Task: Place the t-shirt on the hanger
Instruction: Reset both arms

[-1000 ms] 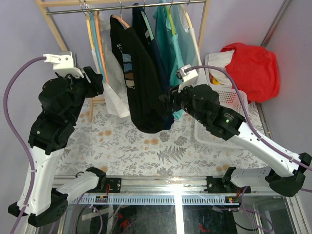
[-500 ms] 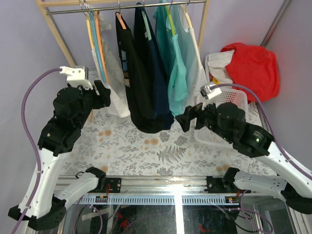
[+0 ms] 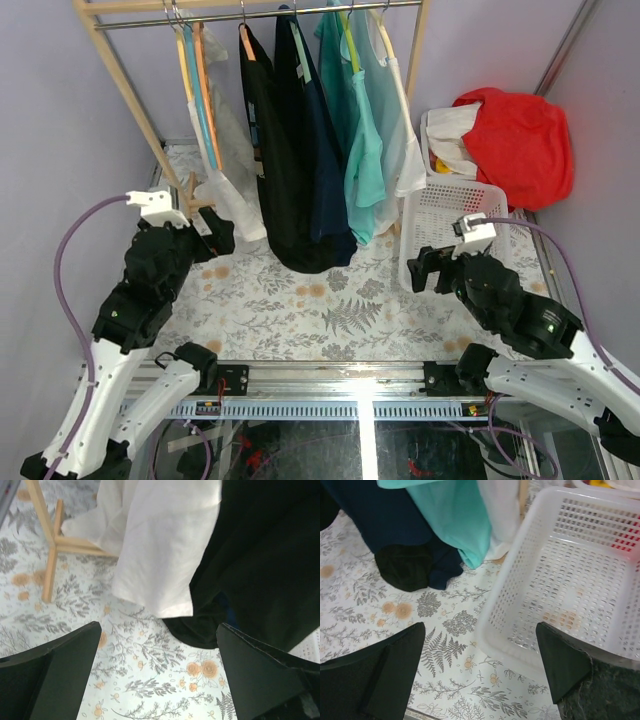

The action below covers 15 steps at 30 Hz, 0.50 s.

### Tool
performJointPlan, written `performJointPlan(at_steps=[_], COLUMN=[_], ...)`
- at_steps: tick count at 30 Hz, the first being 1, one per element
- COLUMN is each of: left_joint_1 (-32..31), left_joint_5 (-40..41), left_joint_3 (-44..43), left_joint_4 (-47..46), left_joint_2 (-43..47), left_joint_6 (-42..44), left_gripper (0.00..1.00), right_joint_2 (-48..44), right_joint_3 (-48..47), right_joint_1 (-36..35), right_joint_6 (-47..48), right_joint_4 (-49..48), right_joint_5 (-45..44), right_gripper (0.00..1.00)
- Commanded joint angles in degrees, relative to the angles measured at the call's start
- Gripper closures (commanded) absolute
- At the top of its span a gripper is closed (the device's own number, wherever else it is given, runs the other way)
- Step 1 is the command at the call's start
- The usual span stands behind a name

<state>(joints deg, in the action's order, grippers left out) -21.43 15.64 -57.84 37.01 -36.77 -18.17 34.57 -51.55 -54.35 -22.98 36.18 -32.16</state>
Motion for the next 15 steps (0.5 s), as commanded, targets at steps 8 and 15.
performJointPlan(at_steps=[8, 15], left_joint_1=[0.02, 0.00], left_joint_5=[2.34, 2.28], left_joint_3=[10.45, 11.52], left_joint_4=[-8.25, -8.71], left_joint_2=[4.56, 5.90], left_joint_6=[-6.23, -5.85], left_gripper=[0.00, 0.00], right_joint_2=[-3.24, -2.22], right_joint_3=[1.72, 0.50], right_joint_1=[0.12, 0.09], right_joint_6=[-4.21, -5.09], right_joint_4=[2.68, 3.82], right_joint_5=[-7.77, -9.46], right_gripper=[0.01, 0.01])
